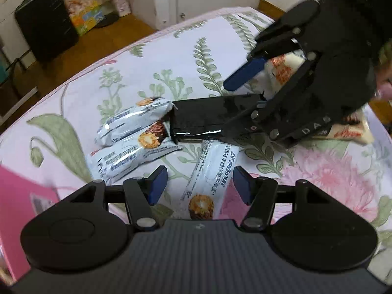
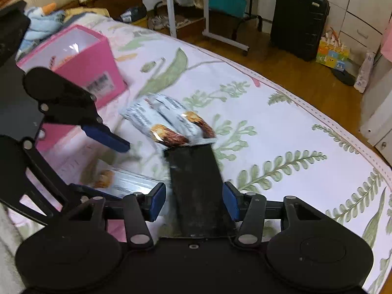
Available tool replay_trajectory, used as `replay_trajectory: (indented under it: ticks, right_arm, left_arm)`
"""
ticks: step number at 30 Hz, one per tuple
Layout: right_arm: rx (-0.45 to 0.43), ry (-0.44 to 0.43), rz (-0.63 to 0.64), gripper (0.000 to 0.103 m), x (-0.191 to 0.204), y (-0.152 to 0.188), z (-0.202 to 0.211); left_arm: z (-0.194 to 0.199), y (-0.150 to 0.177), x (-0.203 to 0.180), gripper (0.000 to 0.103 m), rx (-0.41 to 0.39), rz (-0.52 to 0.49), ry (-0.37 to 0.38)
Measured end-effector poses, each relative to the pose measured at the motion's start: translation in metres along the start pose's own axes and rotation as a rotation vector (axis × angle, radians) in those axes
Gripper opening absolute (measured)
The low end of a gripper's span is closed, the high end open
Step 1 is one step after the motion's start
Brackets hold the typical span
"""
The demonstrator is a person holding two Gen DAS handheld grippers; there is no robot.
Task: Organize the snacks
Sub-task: 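Grasp a black cracker pack with the right gripper while the left grasps a white wafer bar, then carry the black pack and wafer bar into the pink box and release both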
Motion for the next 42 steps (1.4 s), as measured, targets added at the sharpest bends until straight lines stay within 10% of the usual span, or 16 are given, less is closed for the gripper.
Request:
replay_trajectory:
  ticks: [7, 13, 42]
  right_arm:
    - [-0.001, 0.009, -0.035, 0.076, 0.001, 0.003, -0.029]
    - [-0.002, 0.057, -0.037, 0.056, 0.013, 0.001, -0.024]
    - [-0.008, 0.072, -0.434, 0.056, 0.112, 0.059, 0.064]
  left_arm:
    - [-0.018, 0.012, -0.020, 0.058, 0.015, -0.141, -0.027]
    - [-0.010, 0.011, -0.013, 0.026, 0.046, -0.053, -0.041]
    - [0.125, 0.089, -0.010, 0.025, 0.057, 0.255, 0.056]
Point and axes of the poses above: each gripper's, at about its wrist camera, not at the fingertips, and z roughly against the way its jaws point, x to its left, y to its underside, the point moved 4 cm from there along -z, roughly the way its jaws point, and after that the axes turned 6 degrees about -z, right-handed, at the moved point
